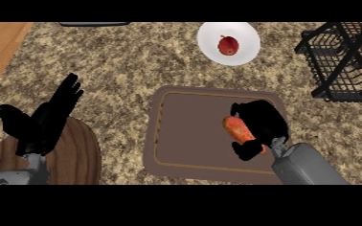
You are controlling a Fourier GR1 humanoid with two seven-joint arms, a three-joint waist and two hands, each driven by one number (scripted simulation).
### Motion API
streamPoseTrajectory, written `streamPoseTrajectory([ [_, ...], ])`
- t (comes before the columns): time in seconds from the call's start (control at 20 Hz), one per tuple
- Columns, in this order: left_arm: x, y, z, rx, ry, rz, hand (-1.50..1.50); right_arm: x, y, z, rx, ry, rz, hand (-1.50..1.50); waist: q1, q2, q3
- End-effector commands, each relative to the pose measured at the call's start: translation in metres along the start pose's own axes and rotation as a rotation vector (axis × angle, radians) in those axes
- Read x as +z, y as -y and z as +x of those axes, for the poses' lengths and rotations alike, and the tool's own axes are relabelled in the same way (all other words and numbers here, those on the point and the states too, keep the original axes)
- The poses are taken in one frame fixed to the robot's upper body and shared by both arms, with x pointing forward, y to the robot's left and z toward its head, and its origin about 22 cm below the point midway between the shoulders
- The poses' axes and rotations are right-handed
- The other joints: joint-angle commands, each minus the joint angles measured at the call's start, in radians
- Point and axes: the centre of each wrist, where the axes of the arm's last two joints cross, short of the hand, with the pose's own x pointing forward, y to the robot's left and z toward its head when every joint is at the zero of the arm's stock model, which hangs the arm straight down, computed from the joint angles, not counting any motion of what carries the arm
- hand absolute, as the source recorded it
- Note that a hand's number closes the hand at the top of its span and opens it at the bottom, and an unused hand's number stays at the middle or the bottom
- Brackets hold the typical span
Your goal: Pick the sweet potato from the tray and place it in the tiered basket
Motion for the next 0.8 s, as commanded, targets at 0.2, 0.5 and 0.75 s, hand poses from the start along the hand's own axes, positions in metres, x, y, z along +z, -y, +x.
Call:
streamPoseTrajectory([
  [0.2,0.005,-0.009,-0.004,0.02,-0.005,0.06,0.0,0.045,0.049,-0.174,0.05,-0.2,-0.099,1.5,-0.066,0.021,0.016],
  [0.5,0.011,-0.015,-0.009,0.017,-0.014,0.069,0.0,0.084,0.102,-0.241,-0.078,-0.146,-0.436,1.5,-0.063,0.012,0.024],
  [0.75,0.01,-0.014,-0.007,0.027,-0.002,0.066,0.0,0.111,0.123,-0.278,-0.313,0.032,-0.684,1.5,-0.064,0.009,0.024],
])
